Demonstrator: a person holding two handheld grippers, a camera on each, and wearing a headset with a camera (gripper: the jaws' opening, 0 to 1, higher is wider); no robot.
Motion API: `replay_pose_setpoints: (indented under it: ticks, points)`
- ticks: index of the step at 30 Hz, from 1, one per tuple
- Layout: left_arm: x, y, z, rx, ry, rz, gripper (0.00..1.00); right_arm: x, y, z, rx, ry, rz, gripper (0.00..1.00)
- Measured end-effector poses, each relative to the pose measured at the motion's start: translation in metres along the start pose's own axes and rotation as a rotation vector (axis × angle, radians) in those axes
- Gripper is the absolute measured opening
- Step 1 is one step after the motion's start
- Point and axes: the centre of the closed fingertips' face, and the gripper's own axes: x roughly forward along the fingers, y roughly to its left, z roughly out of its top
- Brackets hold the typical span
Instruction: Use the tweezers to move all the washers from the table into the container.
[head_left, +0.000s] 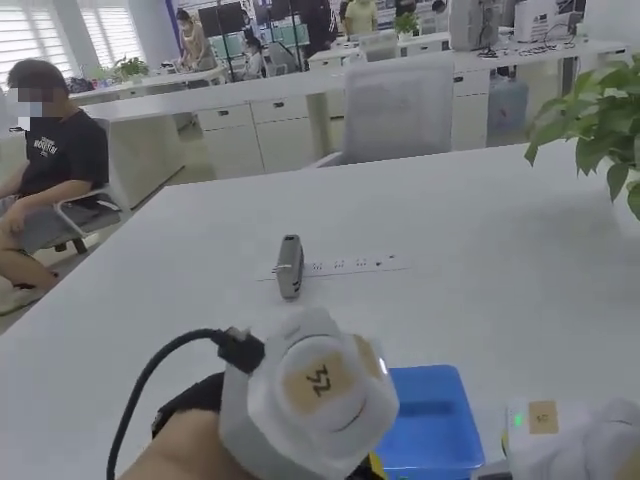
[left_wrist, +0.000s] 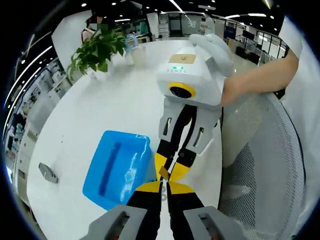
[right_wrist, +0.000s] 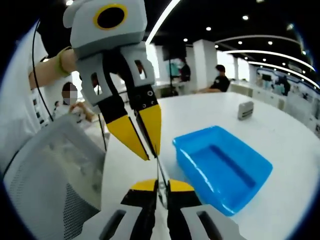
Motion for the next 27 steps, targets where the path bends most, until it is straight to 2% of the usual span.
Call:
replay_pose_setpoints:
  ticks: [2,4,5,7,8,9,13,14,18,20,24,27]
  points:
    - [-0.006,0.0,0.002,-0.084,-0.073,0.023,0.03,-0.003,-0.003,-0.001,0.03,-0.003,-0.015,0.02]
    - [-0.016,0.003,-0.001,-0.15,-0.148,0.073,0.06,-0.004,-0.006,-0.001,0.053,-0.007,-0.022,0.02]
    - [-0.023,0.004,-0.005,-0.195,-0.186,0.11,0.09,-0.004,-0.006,-0.002,0.06,-0.008,-0.022,0.02]
    - [-0.034,0.004,-0.011,-0.267,-0.253,0.146,0.15,-0.004,-0.006,-0.002,0.067,-0.013,-0.025,0.02]
    - [-0.037,0.004,-0.013,-0.277,-0.266,0.154,0.18,-0.004,-0.006,-0.002,0.071,-0.015,-0.025,0.02]
    - [-0.044,0.005,-0.018,-0.317,-0.3,0.189,0.21,-0.004,-0.006,-0.001,0.08,-0.021,-0.025,0.02]
    - [-0.059,0.006,-0.04,-0.39,-0.348,0.284,0.34,-0.005,-0.009,-0.002,0.123,-0.039,-0.025,0.02]
    - [-0.061,0.006,-0.042,-0.406,-0.363,0.301,0.38,-0.006,-0.009,-0.003,0.135,-0.043,-0.023,0.02]
    - [-0.068,0.002,-0.046,-0.489,-0.445,0.349,0.54,-0.008,-0.012,-0.005,0.186,-0.056,-0.02,0.02]
    - [-0.071,0.002,-0.049,-0.511,-0.472,0.389,0.58,-0.008,-0.008,-0.005,0.191,-0.052,-0.006,0.02]
    - [-0.07,-0.004,-0.055,-0.55,-0.499,0.414,0.67,-0.011,-0.005,-0.006,0.189,-0.032,-0.022,0.02]
    - [-0.071,-0.004,-0.056,-0.551,-0.53,0.451,0.75,-0.014,-0.004,-0.006,0.19,-0.022,-0.036,0.02]
